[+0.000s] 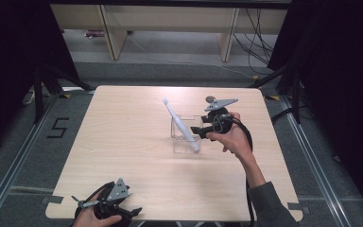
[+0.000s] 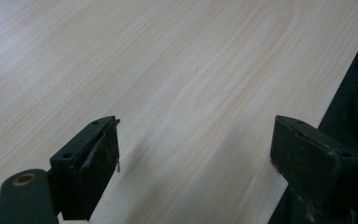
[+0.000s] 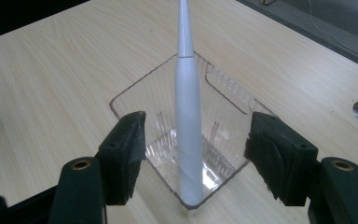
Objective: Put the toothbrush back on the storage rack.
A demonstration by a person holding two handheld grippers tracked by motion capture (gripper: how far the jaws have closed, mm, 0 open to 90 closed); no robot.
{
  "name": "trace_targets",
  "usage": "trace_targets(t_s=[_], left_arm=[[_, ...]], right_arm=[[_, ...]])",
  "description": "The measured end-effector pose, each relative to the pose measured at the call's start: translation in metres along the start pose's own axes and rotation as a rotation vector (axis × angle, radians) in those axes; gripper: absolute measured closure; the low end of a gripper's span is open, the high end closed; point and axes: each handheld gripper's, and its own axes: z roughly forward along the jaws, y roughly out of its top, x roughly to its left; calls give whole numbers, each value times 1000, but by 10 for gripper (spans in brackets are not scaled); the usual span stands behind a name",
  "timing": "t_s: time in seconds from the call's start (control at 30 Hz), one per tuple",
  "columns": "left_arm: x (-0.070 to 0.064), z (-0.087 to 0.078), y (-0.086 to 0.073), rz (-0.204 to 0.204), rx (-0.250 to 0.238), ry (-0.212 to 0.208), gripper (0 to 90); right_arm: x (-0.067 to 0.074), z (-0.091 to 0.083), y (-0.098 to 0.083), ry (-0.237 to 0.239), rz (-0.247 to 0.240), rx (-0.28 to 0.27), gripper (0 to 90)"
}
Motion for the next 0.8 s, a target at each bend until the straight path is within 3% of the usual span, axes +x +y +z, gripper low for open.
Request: trace_targets(t_s=[0.23,0.8], left_arm=[[-2,0,-1,-20,-14,6,149],[-1,-1,0,-3,-13,6,149]], right_arm=[[0,-6,-2,-3,-3,7,371],[3,-20,-12,-8,-11,1,362]])
